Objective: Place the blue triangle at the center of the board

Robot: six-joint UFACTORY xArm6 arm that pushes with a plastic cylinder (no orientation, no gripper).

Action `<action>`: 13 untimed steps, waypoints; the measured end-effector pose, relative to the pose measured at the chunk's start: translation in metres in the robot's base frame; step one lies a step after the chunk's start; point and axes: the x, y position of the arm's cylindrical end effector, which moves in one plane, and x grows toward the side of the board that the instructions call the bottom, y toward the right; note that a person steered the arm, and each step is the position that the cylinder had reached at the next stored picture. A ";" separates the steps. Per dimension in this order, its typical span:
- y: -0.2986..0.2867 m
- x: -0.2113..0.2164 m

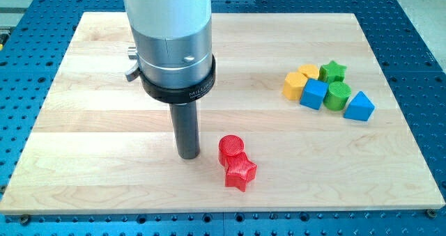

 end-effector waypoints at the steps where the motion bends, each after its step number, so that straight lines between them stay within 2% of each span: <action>1: 0.000 0.000; 5: -0.001 0.004; 6: 0.016 -0.010; 9: 0.276 -0.027; 10: 0.322 -0.045; 11: 0.324 -0.078; 12: 0.284 -0.085; 13: 0.232 -0.074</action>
